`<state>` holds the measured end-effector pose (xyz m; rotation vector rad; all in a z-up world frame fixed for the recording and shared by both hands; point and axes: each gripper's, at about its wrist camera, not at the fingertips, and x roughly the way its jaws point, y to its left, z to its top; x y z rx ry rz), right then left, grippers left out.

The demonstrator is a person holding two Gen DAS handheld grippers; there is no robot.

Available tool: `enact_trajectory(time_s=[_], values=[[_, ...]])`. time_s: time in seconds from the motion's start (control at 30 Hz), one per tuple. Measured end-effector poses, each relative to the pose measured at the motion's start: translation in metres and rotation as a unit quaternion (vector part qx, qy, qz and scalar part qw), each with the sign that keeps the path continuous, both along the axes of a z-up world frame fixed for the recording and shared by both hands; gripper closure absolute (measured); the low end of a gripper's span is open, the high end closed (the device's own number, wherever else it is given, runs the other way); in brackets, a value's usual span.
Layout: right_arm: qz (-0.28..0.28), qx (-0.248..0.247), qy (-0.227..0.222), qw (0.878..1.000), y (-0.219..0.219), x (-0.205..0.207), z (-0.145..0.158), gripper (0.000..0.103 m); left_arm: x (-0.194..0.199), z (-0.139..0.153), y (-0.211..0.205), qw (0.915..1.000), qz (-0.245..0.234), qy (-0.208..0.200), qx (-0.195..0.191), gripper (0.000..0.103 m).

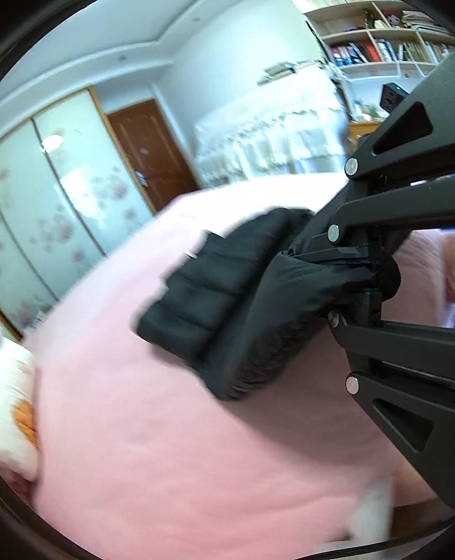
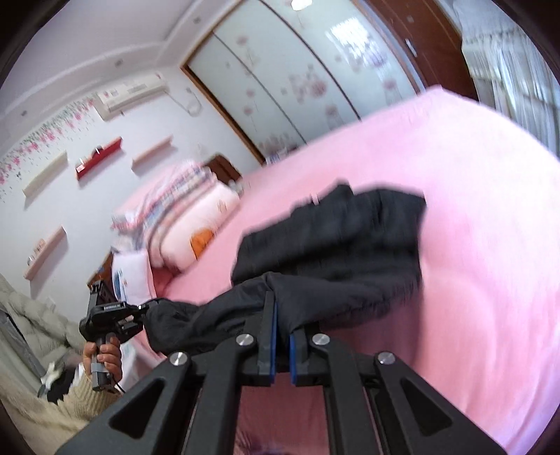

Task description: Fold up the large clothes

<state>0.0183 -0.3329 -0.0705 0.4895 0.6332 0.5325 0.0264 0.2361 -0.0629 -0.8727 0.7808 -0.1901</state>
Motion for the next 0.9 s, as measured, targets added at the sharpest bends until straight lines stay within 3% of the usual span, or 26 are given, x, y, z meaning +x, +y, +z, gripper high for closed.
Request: enact_trajectory(time_s=[0.2,0.37,0.53,0.7,0.77,0.83,0.9], values=[[-0.029,0.007,-0.039,0.999,-0.003,0.084,0.041,0.099,0.08,0.056,0.002,0.9987,0.015,-0.034,0.034,0.097],[-0.067,0.001,-0.028,0.997,-0.003,0.173,0.039,0.099,0.168,0.066,-0.004,0.9971,0.036,-0.02,0.065,0.097],[-0.097,0.01,0.042,0.994,-0.009,0.251,-0.005,0.099,0.258,0.022,-0.01,0.9944,0.049,0.044,0.083,0.097],[-0.125,0.007,0.125,0.984,-0.009,0.302,-0.066,0.099,0.308,-0.043,-0.019,0.9862,0.047,0.104,0.12,0.096],[-0.134,-0.002,0.152,0.979,-0.007,0.314,-0.087,0.097,0.323,-0.068,-0.02,0.9846,0.043,0.125,0.114,0.091],[-0.131,-0.007,0.179,0.975,-0.005,0.32,-0.099,0.087,0.335,-0.085,-0.022,0.9849,0.035,0.142,0.093,0.08],[-0.124,-0.017,0.197,0.972,-0.003,0.323,-0.104,0.07,0.341,-0.089,-0.023,0.9878,0.015,0.137,0.072,0.072]])
